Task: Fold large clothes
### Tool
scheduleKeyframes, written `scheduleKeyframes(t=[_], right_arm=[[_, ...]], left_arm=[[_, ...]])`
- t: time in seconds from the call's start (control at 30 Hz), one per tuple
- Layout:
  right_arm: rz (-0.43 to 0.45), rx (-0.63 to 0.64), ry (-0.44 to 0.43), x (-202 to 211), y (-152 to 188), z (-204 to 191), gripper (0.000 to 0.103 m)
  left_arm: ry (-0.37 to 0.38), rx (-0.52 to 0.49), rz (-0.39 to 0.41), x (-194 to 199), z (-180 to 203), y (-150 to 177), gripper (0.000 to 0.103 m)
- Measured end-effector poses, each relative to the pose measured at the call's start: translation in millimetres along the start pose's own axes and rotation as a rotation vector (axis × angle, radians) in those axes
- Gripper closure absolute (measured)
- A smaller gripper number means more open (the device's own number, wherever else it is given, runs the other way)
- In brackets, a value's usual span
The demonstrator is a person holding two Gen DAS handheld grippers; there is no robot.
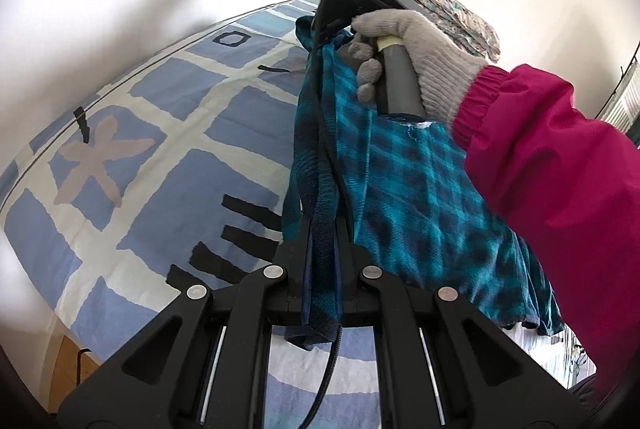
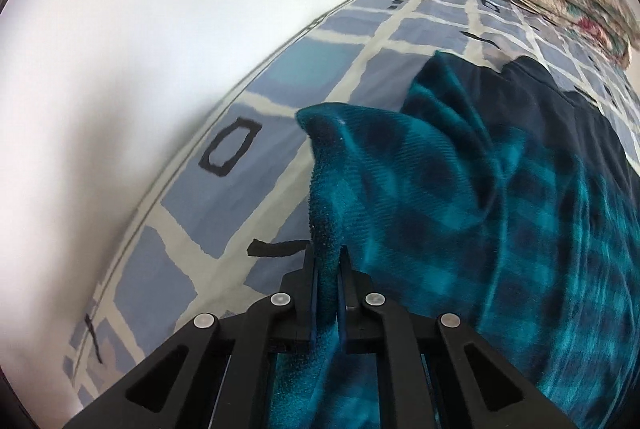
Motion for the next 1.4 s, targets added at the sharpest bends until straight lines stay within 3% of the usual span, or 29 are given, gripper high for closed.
scheduleKeyframes(t=[0.3,0.53,0.83,1.17,1.23,1.4], right_arm=[[0.096,-0.115,-0.124,40,16,66,0.098],[0.137,-0.253,-0.171,56,51,140,0.098],[0.07,-0.342,-0.121,31,76,196,0.098],[0.024,-0.284,-0.051,8,77,202,0.098],[0.013,-0.266,-0.035,7,76,198,0.097],[0.038,-0.267,-0.052,32,84,204,0.073]], left_arm=[[0.03,-0.088,-0.017,-1,43,7,0.097],[0.035,-0.18,-0.049,-13,87,25,0.097],[0.011,-0.257,-0.125,-48,118,44,0.097],[0.001,-0.279,-0.171,-71,128,52,0.097],[0.004,-0.29,-0.182,-74,131,52,0.097],[0.001,-0.314,-0.165,-64,129,51,0.095]])
Point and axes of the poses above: each gripper's, at about its wrist camera, not at the fingertips, and x roughly against the way its jaws point, z to its right, y to its underside, the point moved 3 cm from there along -x, roughly the way its jaws point, and after that the axes turned 8 degrees about -z, right-handed, at the moved point
